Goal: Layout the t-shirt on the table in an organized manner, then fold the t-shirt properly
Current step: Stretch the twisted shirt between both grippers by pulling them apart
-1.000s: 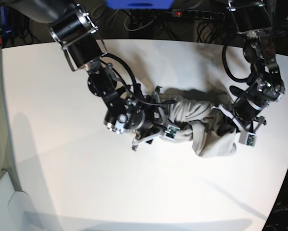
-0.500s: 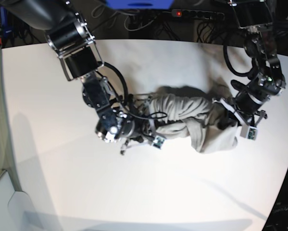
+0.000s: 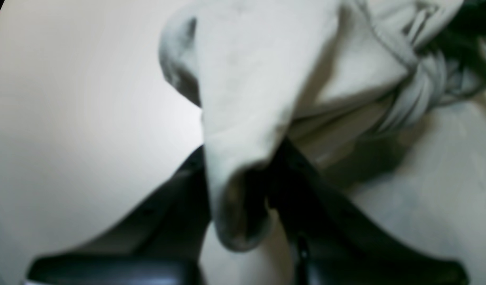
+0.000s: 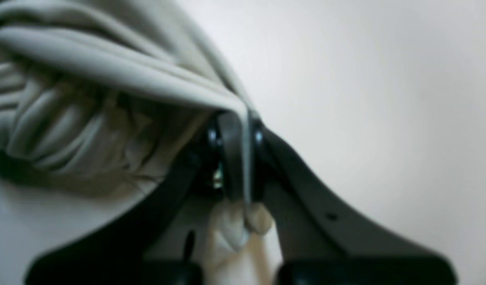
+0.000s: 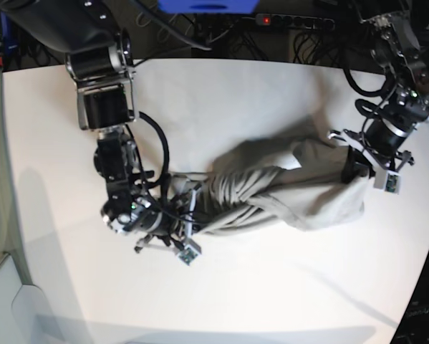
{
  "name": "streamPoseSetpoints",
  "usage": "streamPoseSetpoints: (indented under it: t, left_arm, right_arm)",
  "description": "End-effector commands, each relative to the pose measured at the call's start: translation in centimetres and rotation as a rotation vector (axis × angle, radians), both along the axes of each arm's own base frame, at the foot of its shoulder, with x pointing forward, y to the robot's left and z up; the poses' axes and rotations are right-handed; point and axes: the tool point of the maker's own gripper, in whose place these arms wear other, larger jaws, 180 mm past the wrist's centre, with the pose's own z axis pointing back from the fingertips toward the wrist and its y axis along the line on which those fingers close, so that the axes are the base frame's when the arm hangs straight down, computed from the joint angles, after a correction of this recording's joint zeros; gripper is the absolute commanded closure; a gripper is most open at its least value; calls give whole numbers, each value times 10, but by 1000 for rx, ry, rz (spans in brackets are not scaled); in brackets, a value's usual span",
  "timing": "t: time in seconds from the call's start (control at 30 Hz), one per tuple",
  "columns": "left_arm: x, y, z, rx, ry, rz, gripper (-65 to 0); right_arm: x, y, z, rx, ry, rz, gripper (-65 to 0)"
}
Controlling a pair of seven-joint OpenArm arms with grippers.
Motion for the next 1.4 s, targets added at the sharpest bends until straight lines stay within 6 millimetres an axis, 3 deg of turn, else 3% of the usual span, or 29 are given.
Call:
streamPoseSetpoints:
  t: [0.0,0.43,0.7,1.07,1.37]
  left_arm:
    - [4,9,17,30,-57,1,-5]
    - [-11,53,24,69,-72,91,-5]
    - [-17,45,11,42,-41,92,-5]
    - [-20,12,-39,-55,87,32,-5]
    - [1,17,-57,-85,168,48,-5]
  right_arm:
    - [20,-17,22,-14,-64,-70,0]
    - [47,-77,42,34,-105,-299,-1]
    - [48,-94,30,64,-57,-356,-1]
    - [29,-54,28,21,-30,-199,-1]
    - [2,-1,20,-68,-54,-10,-2]
